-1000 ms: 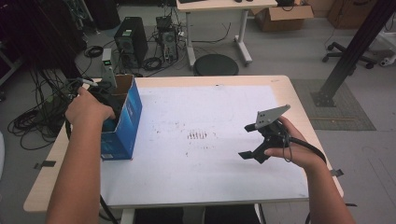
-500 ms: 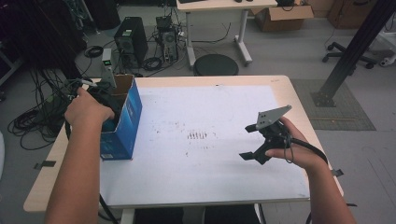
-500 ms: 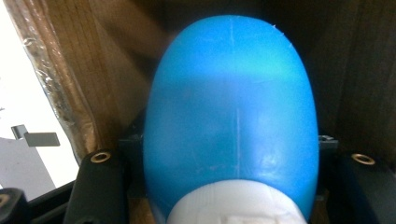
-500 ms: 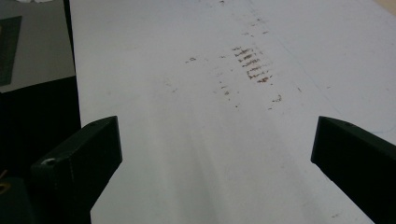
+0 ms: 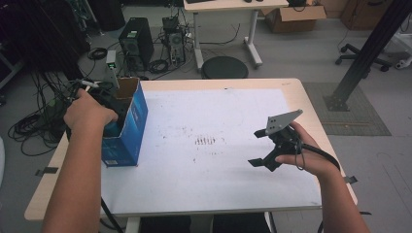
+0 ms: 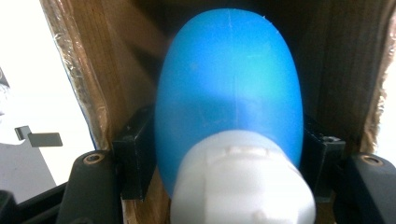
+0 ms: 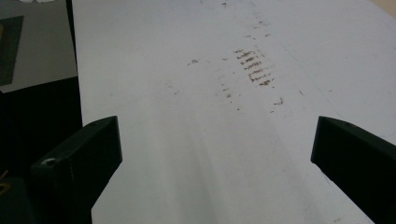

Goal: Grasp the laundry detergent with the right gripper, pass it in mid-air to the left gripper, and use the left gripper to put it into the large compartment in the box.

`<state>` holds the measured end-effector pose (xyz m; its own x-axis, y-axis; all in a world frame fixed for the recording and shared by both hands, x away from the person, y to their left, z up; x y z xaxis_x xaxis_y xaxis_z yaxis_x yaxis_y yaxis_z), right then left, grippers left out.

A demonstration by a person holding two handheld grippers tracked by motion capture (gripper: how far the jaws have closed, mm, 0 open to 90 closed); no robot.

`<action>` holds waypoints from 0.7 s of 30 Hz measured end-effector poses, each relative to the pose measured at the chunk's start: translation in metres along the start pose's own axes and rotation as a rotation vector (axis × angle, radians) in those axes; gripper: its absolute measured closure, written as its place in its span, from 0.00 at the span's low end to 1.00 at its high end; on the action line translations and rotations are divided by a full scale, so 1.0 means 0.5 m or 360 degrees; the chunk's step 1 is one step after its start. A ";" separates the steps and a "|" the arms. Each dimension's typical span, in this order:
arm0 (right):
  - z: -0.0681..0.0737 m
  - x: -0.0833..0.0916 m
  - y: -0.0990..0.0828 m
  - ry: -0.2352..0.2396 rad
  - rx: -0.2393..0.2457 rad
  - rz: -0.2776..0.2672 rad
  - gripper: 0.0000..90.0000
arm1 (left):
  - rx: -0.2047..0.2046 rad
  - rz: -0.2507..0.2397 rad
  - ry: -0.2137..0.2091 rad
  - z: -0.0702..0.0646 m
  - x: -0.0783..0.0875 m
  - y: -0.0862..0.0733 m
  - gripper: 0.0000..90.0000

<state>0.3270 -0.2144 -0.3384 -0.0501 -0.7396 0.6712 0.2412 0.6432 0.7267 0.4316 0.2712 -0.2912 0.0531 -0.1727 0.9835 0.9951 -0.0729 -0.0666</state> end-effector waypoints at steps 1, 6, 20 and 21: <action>0.000 0.000 0.000 0.0000 0.0000 0.0000 0.02 | -0.0001 -0.0003 0.0002 -0.001 0.001 -0.001 0.38; 0.003 0.002 -0.001 -0.0004 0.0001 -0.0004 0.02 | -0.0001 -0.0004 0.0000 -0.001 0.009 -0.006 0.36; 0.008 0.003 0.002 0.0002 0.0021 -0.0024 0.02 | 0.0016 -0.0033 0.0001 0.001 0.045 -0.022 0.31; 0.008 0.003 0.002 0.0002 0.0021 -0.0024 0.02 | 0.0016 -0.0033 0.0001 0.001 0.045 -0.022 0.31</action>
Point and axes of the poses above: each handheld gripper's, and its own axes: x roughly backward along the jaws, y roughly out of its top, z roughly to its left, the point moved 1 cm from there along -x, roughly forward along the jaws, and after that the axes turned 9 degrees about y, right-handed, at the moved point
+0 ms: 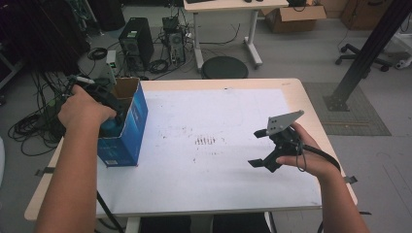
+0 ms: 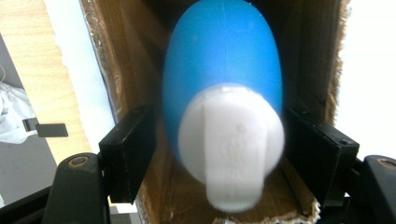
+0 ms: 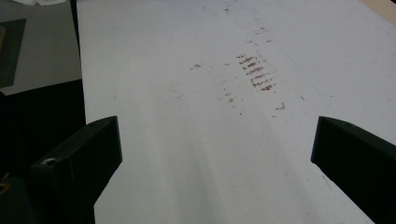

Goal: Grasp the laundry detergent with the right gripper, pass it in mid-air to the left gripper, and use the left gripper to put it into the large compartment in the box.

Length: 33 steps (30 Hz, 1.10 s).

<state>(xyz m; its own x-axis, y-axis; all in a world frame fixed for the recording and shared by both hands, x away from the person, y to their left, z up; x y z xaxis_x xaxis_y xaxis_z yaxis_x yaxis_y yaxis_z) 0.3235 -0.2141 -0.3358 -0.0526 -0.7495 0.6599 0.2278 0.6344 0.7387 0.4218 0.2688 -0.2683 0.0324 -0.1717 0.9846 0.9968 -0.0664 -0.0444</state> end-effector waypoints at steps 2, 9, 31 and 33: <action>0.001 0.000 0.001 0.0001 0.0002 -0.0001 0.02 | 0.0003 -0.0003 -0.0002 0.000 0.005 -0.002 0.31; 0.002 0.002 0.004 0.0001 0.0011 -0.0011 0.02 | 0.0008 -0.0006 0.0002 -0.002 0.025 -0.011 0.26; 0.018 0.023 0.021 -0.0013 0.0044 -0.0011 0.02 | -0.0144 -0.0063 0.0072 -0.053 0.113 -0.046 0.10; 0.019 0.026 0.022 -0.0017 0.0048 -0.0005 0.02 | -0.0164 -0.0060 0.0083 -0.062 0.122 -0.048 0.08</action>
Point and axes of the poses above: each handheld gripper's, and its own axes: x roughly backward along the jaws, y roughly out of its top, z roughly to its left, the point moved 1 cm from there along -x, roughly forward along the jaws, and after that the axes turned 9 degrees about y, right-handed, at the moved point
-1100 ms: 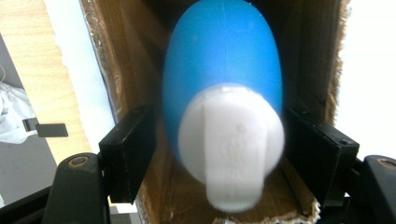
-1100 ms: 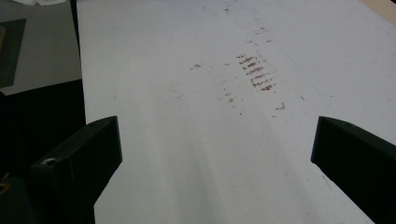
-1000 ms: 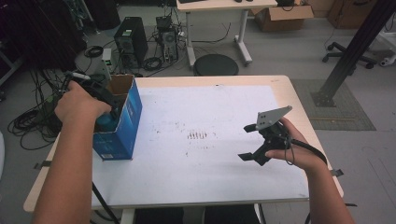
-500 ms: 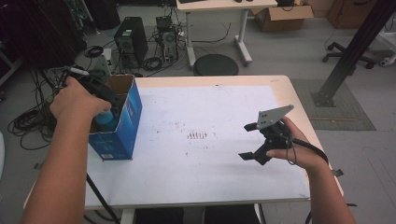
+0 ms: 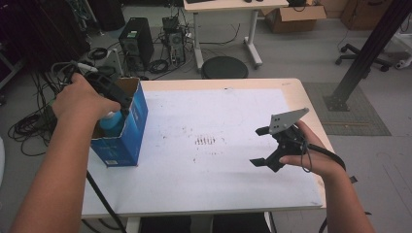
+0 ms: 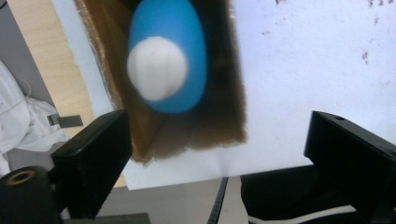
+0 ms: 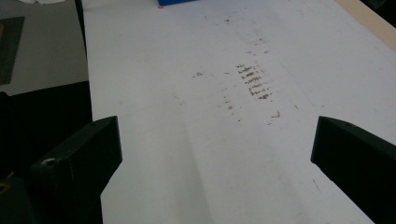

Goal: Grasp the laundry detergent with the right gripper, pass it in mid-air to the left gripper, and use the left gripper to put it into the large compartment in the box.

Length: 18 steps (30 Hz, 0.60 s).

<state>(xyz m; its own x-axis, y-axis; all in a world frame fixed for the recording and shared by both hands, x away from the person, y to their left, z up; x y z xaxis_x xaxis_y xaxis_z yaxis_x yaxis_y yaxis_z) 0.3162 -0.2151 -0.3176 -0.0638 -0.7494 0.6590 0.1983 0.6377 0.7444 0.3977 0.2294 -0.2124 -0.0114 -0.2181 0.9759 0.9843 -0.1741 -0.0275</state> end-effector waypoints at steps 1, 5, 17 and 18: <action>0.001 0.002 0.001 -0.0004 -0.0001 0.0001 0.02 | -0.0009 -0.0009 0.0011 -0.005 0.004 0.000 0.06; 0.004 0.009 0.003 -0.0011 0.0004 0.0002 0.02 | -0.0081 -0.0013 0.0022 -0.026 0.022 0.000 0.02; 0.008 0.037 0.012 -0.0044 0.0013 0.0022 0.02 | -0.0404 -0.0130 0.0049 -0.116 0.084 0.008 0.00; 0.007 0.041 0.017 -0.0050 0.0014 0.0035 0.02 | -0.0436 -0.0136 0.0060 -0.125 0.089 0.009 0.00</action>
Point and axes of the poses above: each handheld gripper's, and its own axes: x roughly backward along the jaws, y roughly out of its top, z roughly to its left, the point moved 1 cm from there along -x, roughly forward along the jaws, and after that the axes turned 9 degrees about y, right-handed, at the moved point
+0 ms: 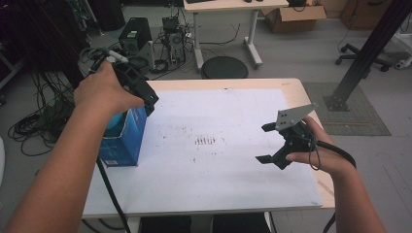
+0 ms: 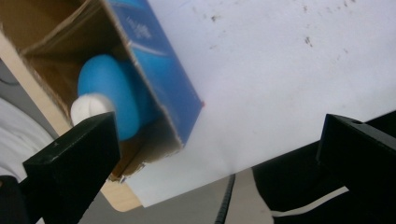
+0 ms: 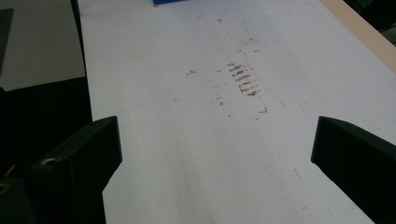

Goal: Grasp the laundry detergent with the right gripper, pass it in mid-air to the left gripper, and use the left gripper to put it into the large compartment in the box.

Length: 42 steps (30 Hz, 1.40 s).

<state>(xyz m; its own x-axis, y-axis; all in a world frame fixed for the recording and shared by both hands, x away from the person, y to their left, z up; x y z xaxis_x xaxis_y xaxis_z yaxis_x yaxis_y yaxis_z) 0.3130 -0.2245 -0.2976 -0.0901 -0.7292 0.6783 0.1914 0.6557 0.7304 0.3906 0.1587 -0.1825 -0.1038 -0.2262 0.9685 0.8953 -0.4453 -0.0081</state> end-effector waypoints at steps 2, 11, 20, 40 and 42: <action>0.000 0.001 0.006 -0.0004 0.0006 0.0032 0.02 | -0.0115 -0.0043 -0.0011 -0.023 0.015 0.010 0.00; 0.000 0.006 0.034 -0.0006 0.0030 0.0117 0.02 | -0.0405 -0.0145 -0.0059 -0.079 0.040 0.017 0.00; -0.008 0.007 0.065 -0.0017 0.0057 0.0369 0.03 | -0.0745 -0.0219 -0.0104 -0.127 0.035 0.015 0.00; -0.042 -0.030 0.073 0.0068 0.0097 0.0623 0.04 | -0.1324 -0.0210 -0.0077 -0.218 -0.016 0.023 0.00; -0.044 -0.034 0.071 0.0078 0.0099 0.0635 0.04 | -0.1336 -0.0204 -0.0080 -0.220 -0.019 0.024 0.00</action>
<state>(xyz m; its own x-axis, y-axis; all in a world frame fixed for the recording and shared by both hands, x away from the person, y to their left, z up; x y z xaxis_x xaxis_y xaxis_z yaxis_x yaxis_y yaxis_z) 0.3428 -0.1932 -0.2852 0.0261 -0.4223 0.9061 0.1424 0.8987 0.4148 0.3546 0.0604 -0.2192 -0.1452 -0.1000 0.9843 0.2577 -0.9644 -0.0599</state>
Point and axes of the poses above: each handheld gripper's, and its own axes: x roughly backward along the jaws, y roughly out of its top, z roughly to its left, the point moved 1 cm from there along -x, roughly forward along the jaws, and after that the axes turned 9 degrees about y, right-handed, at the moved point
